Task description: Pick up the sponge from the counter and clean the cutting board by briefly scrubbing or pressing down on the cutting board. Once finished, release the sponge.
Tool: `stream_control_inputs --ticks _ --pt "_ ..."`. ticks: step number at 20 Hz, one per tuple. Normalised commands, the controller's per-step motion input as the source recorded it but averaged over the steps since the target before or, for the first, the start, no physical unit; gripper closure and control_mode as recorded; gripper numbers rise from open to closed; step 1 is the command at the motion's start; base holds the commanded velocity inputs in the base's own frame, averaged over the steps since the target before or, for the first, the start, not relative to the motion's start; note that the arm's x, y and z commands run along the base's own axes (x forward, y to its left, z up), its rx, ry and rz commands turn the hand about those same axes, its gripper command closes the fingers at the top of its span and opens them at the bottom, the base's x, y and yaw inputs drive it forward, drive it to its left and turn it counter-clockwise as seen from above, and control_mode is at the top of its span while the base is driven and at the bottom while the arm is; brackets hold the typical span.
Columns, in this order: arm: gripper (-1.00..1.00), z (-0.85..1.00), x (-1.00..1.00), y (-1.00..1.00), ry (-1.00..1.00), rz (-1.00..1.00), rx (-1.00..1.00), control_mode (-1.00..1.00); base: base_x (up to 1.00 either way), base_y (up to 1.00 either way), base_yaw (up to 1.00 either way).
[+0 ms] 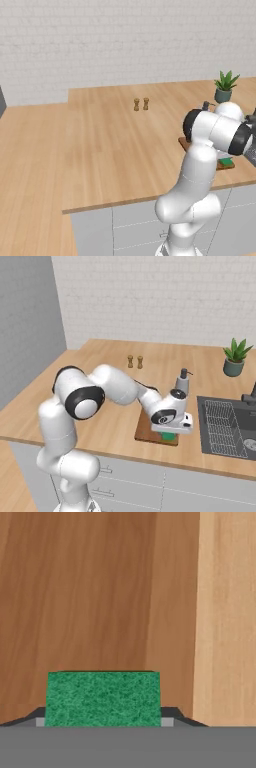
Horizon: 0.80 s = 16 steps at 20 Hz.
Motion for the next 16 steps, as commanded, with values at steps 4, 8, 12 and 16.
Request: stream_control_inputs --ticks 4,8,12,16 --pt "1.0 -0.09 0.0 -0.48 0.0 0.0 -0.01 -1.0 0.0 0.0 0.0" --pt "1.0 -0.09 0.0 0.02 0.0 0.03 -0.01 -1.0 0.0 0.0 0.0" --pt "1.0 -0.03 -0.11 0.6 -0.06 0.1 0.0 -1.0 0.0 0.0 0.0" --pt "1.0 0.11 -0.14 0.99 -0.08 0.17 -0.1 -1.0 0.0 0.0 0.0"
